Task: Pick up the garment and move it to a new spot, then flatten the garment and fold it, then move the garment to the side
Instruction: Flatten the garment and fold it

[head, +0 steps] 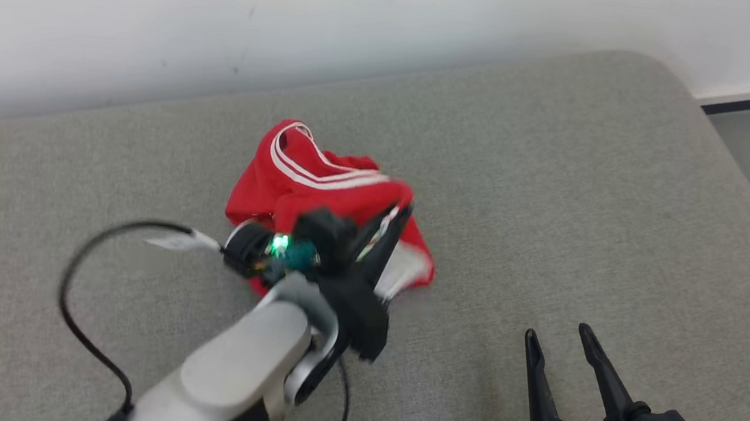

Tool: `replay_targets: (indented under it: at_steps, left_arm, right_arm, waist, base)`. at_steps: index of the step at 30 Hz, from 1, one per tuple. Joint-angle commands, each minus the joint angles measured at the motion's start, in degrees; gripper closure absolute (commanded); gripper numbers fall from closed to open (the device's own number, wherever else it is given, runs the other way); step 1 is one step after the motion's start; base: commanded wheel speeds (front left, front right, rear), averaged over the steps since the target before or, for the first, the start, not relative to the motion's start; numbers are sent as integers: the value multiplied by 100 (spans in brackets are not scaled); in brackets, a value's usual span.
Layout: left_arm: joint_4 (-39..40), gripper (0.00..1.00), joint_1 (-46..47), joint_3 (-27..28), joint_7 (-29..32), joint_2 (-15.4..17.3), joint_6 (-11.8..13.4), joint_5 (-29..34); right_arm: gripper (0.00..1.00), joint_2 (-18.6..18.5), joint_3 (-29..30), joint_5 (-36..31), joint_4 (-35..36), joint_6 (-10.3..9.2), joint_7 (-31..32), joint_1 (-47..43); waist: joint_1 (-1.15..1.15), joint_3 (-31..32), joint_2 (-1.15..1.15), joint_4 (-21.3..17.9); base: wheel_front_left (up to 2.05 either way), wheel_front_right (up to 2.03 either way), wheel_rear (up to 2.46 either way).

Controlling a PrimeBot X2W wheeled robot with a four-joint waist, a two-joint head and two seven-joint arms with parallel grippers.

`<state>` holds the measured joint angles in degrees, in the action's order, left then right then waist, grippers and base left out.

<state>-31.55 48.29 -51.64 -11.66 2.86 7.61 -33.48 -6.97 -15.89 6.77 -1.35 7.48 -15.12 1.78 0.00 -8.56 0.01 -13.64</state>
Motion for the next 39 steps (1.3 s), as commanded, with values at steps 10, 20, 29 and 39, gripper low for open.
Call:
replay_targets:
  at_steps: [10,20,29,39]
  left_arm:
    - [614,100,1259,619,336,5,-295,-2274]
    - [784,100,2822,1028,166,2,74,-4994]
    - [26,100,2668,670,-310,8,144,-6046]
    - [-1203,100,826,1302,-352,485,-351,-5789]
  right_arm:
    - [0,42,-64,76,-62,3,-4,-134]
    - [0,124,-156,96,-139,3,-3,-235]
    - [0,187,9,60,-55,3,-3,-263]
    - [0,247,117,29,4,3,-3,-342]
  waist:
    - [0,461,-1,-383]
    - [0,714,-1,-699]
    - [0,748,-1,-583]
    - [0,679,-1,-299]
  base:
    - [0,0,0]
    - [0,0,0]
    - [0,0,0]
    - [0,0,0]
